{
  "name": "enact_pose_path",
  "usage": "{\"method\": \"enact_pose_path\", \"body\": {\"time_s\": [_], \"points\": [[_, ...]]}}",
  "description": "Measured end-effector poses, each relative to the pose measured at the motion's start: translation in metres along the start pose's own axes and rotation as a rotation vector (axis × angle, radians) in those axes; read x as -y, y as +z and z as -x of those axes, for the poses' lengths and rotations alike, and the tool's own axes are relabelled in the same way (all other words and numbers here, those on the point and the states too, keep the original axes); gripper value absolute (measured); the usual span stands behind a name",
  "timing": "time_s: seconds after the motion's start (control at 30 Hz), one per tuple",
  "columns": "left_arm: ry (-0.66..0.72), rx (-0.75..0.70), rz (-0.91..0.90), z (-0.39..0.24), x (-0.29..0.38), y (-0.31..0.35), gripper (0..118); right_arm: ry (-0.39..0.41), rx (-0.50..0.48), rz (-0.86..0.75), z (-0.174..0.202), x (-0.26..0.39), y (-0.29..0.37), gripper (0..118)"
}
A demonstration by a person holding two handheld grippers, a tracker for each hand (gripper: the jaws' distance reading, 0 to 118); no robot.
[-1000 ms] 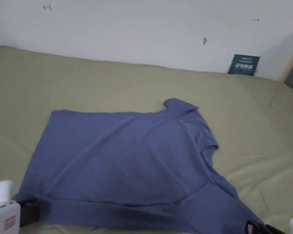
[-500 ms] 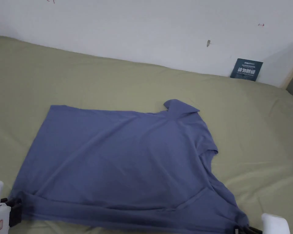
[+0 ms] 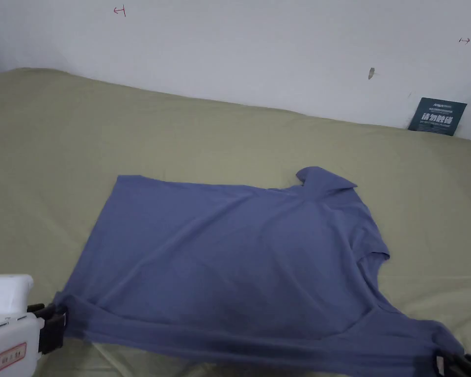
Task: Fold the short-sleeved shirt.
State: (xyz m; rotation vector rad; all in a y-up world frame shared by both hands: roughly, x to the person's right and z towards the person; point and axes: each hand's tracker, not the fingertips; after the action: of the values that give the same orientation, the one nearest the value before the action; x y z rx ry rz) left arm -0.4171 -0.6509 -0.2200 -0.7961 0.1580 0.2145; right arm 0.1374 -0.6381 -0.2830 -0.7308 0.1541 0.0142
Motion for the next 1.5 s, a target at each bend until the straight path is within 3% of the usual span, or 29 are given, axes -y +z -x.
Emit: {"method": "enact_pose_path", "body": {"time_s": [0.23, 0.43, 0.6, 0.63, 0.7, 0.73, 0.8, 0.9, 0.93, 0.97, 1.0, 1.03, 1.07, 1.13, 1.17, 1.23, 1.4, 1.43, 1.47, 1.5], "points": [[-0.01, 0.019, 0.038, 0.005, -0.056, -0.028, 5, 0.034, -0.023, 0.004, -0.008, -0.082, -0.048, 2], [0.026, -0.023, 0.126, 0.008, -0.097, -0.087, 5, 0.074, -0.07, 0.111, -0.001, -0.128, -0.129, 2], [0.053, -0.023, 0.118, 0.012, -0.111, -0.118, 10, -0.045, -0.076, 0.076, -0.006, -0.129, -0.167, 4], [0.059, -0.07, 0.082, 0.011, -0.111, -0.119, 30, -0.046, -0.081, 0.053, -0.009, -0.126, -0.17, 18], [0.04, -0.124, 0.056, 0.01, -0.107, -0.113, 81, -0.046, -0.055, 0.024, -0.018, -0.117, -0.173, 79], [0.047, -0.11, 0.036, 0.012, -0.103, -0.107, 94, -0.053, -0.077, 0.021, -0.023, -0.112, -0.168, 101], [0.058, -0.042, -0.028, 0.016, -0.094, -0.087, 94, -0.079, -0.119, -0.058, -0.026, -0.101, -0.148, 97], [0.027, -0.076, -0.119, 0.007, -0.069, -0.046, 93, -0.055, -0.11, -0.18, -0.021, -0.077, -0.104, 96], [0.009, -0.096, -0.141, 0.005, -0.059, -0.04, 91, -0.031, -0.117, -0.22, -0.017, -0.066, -0.088, 88], [-0.015, -0.111, -0.168, 0.0, -0.046, -0.028, 90, -0.008, -0.104, -0.233, -0.011, -0.055, -0.072, 72], [-0.031, -0.133, -0.195, -0.004, -0.033, -0.018, 88, 0.013, -0.074, -0.266, -0.006, -0.044, -0.059, 45], [-0.045, -0.152, -0.207, -0.009, -0.022, -0.01, 80, 0.043, -0.053, -0.274, 0.001, -0.033, -0.048, 0], [-0.059, -0.167, -0.181, -0.011, -0.012, -0.01, 65, 0.079, -0.017, -0.257, 0.008, -0.023, -0.041, 0], [-0.055, -0.253, -0.132, -0.021, 0.006, -0.005, 0, 0.114, 0.012, -0.245, 0.012, -0.009, -0.029, 0], [0.0, -0.287, -0.144, -0.023, 0.017, -0.002, 0, 0.1, -0.013, -0.241, 0.012, -0.002, -0.024, 0], [0.105, -0.158, -0.195, -0.026, 0.031, 0.01, 0, 0.083, -0.026, -0.227, 0.022, 0.01, -0.016, 0], [-0.012, -0.16, -0.155, -0.037, 0.034, -0.002, 1, 0.052, -0.062, -0.194, 0.032, 0.027, -0.014, 0], [-0.001, -0.152, -0.157, -0.035, 0.031, -0.008, 18, 0.055, -0.065, -0.188, 0.032, 0.026, -0.017, 0], [0.003, -0.145, -0.147, -0.033, 0.024, -0.013, 43, 0.054, -0.065, -0.185, 0.032, 0.024, -0.019, 0], [0.007, -0.147, -0.147, -0.032, 0.02, -0.019, 76, 0.05, -0.063, -0.183, 0.033, 0.021, -0.022, 0]]}}
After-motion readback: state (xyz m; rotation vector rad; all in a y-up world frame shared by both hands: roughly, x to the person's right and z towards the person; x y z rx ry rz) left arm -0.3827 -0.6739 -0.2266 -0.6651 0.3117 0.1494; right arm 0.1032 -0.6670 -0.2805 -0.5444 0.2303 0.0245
